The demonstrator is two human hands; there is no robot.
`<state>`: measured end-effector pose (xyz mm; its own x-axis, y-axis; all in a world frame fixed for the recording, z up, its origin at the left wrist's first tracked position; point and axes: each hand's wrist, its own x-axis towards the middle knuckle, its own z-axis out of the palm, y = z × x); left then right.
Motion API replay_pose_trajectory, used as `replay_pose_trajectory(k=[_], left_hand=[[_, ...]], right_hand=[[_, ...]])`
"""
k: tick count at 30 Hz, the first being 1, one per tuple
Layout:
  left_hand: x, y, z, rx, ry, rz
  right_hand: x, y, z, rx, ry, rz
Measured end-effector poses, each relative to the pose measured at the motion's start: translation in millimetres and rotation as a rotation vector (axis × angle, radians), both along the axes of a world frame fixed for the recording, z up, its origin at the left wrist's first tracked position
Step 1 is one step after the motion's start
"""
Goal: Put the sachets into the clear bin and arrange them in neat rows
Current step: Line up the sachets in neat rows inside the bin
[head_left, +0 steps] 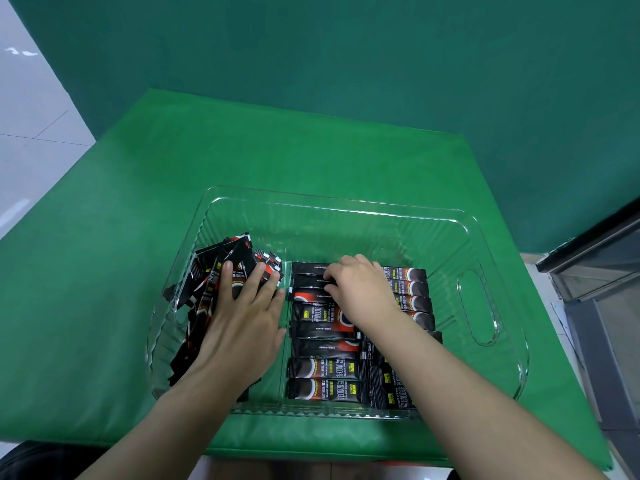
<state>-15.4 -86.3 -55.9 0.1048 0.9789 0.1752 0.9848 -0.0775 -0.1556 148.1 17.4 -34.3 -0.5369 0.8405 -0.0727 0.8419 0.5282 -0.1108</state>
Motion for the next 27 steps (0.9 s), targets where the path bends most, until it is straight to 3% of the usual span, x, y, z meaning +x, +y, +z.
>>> replay_pose_trajectory(k=[19,27], left_hand=[[1.6,0.8,0.3,-0.004,-0.08,-0.012],[2.3,0.8,1.3,-0.02,-0.071,-0.009]], right_hand=[[6.2,-20.6,0.0,0.074,0.093,-0.005],[13.1,-51.4,4.5,-0.202,-0.078,0.073]])
